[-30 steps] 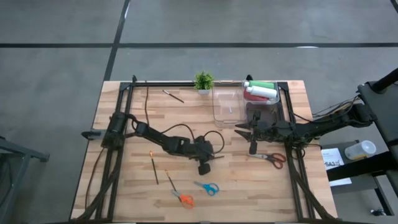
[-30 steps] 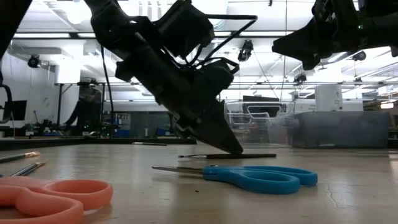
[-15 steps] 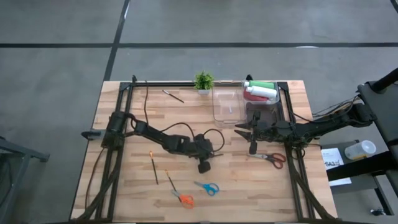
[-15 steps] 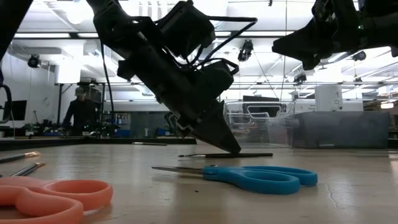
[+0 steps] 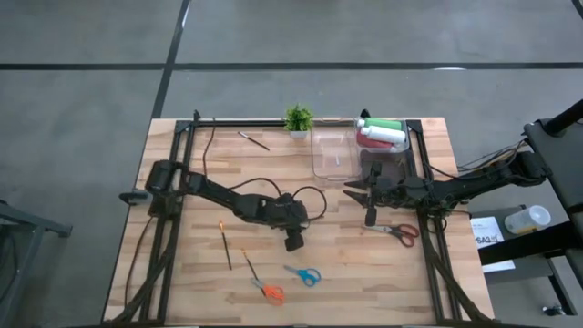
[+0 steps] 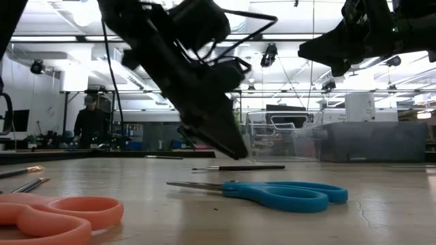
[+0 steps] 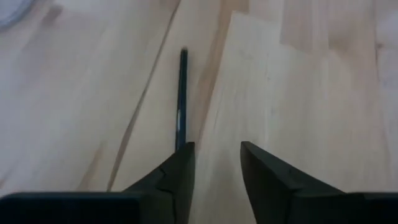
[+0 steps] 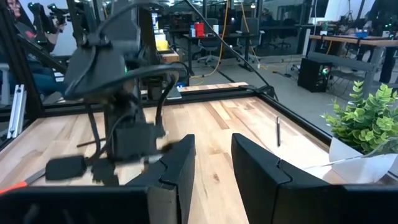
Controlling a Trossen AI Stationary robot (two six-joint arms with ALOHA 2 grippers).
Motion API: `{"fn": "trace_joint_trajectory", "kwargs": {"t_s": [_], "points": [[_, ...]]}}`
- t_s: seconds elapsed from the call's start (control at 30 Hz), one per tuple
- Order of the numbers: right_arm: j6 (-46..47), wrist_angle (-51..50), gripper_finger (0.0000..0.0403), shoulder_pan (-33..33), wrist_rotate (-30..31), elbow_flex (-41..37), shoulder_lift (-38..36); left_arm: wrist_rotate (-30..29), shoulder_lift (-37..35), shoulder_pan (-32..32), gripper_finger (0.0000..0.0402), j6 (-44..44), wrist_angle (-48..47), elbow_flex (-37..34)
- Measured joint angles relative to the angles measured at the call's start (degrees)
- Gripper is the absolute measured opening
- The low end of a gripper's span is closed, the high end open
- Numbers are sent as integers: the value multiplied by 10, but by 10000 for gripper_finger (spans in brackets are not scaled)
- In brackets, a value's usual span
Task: Pick & Place Paint Supplies
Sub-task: Put the bottom silver paintbrush into the black bin
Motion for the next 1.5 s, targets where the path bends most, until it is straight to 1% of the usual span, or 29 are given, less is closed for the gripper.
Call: {"fn": "trace_joint_trajectory", "kwargs": {"t_s": [0.1, 0.23, 0.4, 0.5, 0.6, 0.73, 0.83, 0.93, 1.03, 1.13, 1.23, 1.33, 1.43, 1.5], "points": [[1, 0, 104, 0, 0, 0, 0, -18, -35, -1, 150, -21, -70, 0], [2, 0, 104, 0, 0, 0, 0, -70, -70, -9, 154, -45, -147, -1], [1, 0, 104, 0, 0, 0, 0, -125, -96, -29, 155, -73, -169, -21], [0, 0, 104, 0, 0, 0, 0, -180, -123, -50, 155, -87, -111, -61], [0, 0, 104, 0, 0, 0, 0, -228, -163, -72, 155, -89, -21, -127], [0, 0, 104, 0, 0, 0, 0, -259, -238, -84, 155, -88, 66, -225], [0, 0, 104, 0, 0, 0, 0, -261, -305, -84, 155, -87, 103, -299], [0, 0, 104, 0, 0, 0, 0, -266, -377, -95, 155, -26, 159, -367], [0, 0, 104, 0, 0, 0, 0, -274, -445, -101, 155, 48, 259, -438], [0, 0, 104, 0, 0, 0, 0, -278, -510, -100, 155, 85, 348, -508], [0, 0, 104, 0, 0, 0, 0, -276, -577, -101, 155, 104, 357, -565], [0, 0, 104, 0, 0, 0, 0, -277, -644, -99, 155, 103, 359, -602], [0, 0, 104, 0, 0, 0, 0, -275, -697, -99, 155, 101, 350, -623], [0, 0, 104, 0, 0, 0, 0, -269, -724, -99, 155, 101, 319, -622]]}}
